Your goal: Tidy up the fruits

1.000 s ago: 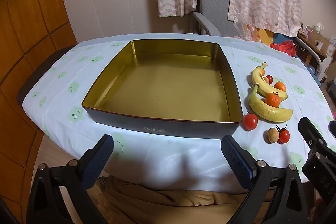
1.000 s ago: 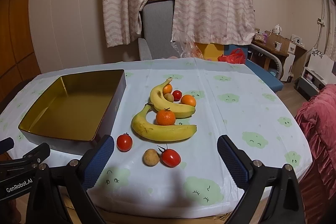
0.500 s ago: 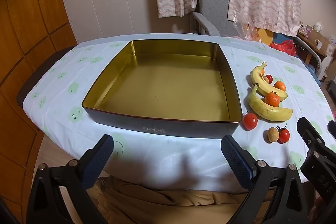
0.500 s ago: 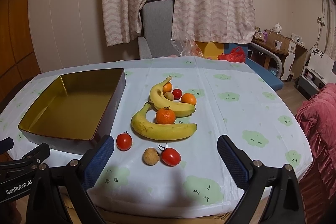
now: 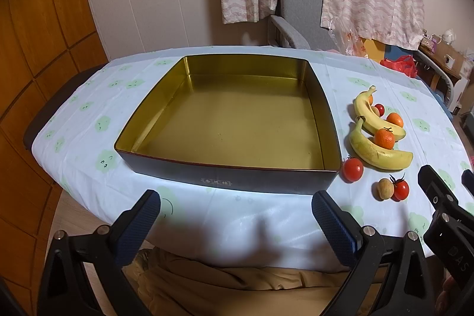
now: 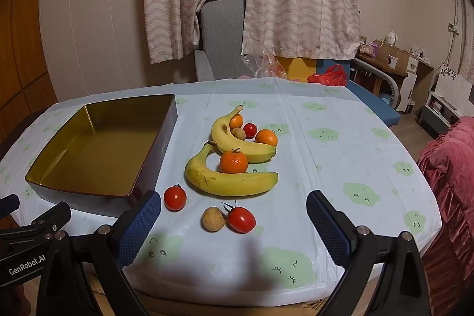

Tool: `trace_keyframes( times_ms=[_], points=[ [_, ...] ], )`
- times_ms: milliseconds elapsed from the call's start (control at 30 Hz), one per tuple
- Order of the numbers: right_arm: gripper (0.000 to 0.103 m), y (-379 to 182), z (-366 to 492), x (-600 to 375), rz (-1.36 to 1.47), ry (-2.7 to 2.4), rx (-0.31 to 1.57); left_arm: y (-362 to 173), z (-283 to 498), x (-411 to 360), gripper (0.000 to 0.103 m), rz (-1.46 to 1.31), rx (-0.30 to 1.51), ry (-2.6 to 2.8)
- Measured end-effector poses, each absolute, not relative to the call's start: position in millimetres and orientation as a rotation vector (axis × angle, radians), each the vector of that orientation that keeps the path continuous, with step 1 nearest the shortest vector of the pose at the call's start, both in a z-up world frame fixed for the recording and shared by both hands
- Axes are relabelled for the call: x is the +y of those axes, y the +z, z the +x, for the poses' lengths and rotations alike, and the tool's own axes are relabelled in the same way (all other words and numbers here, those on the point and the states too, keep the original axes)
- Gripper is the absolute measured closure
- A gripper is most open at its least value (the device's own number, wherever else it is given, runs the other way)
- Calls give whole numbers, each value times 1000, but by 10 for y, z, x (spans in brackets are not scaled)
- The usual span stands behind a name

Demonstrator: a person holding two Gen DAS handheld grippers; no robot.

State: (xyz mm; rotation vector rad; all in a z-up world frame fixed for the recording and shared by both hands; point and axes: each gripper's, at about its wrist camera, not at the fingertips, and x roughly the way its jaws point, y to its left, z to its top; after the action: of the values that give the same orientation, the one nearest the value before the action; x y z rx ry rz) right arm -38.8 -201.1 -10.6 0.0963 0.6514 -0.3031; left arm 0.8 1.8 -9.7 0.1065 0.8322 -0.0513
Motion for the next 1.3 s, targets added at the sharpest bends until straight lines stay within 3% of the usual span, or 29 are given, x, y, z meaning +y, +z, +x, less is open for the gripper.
trace_keyframes(
  times_ms=[1300],
  points=[
    [3,-230,-329,-2127,165,-290,719,-182,62,-82,0,149,891,-91]
  ],
)
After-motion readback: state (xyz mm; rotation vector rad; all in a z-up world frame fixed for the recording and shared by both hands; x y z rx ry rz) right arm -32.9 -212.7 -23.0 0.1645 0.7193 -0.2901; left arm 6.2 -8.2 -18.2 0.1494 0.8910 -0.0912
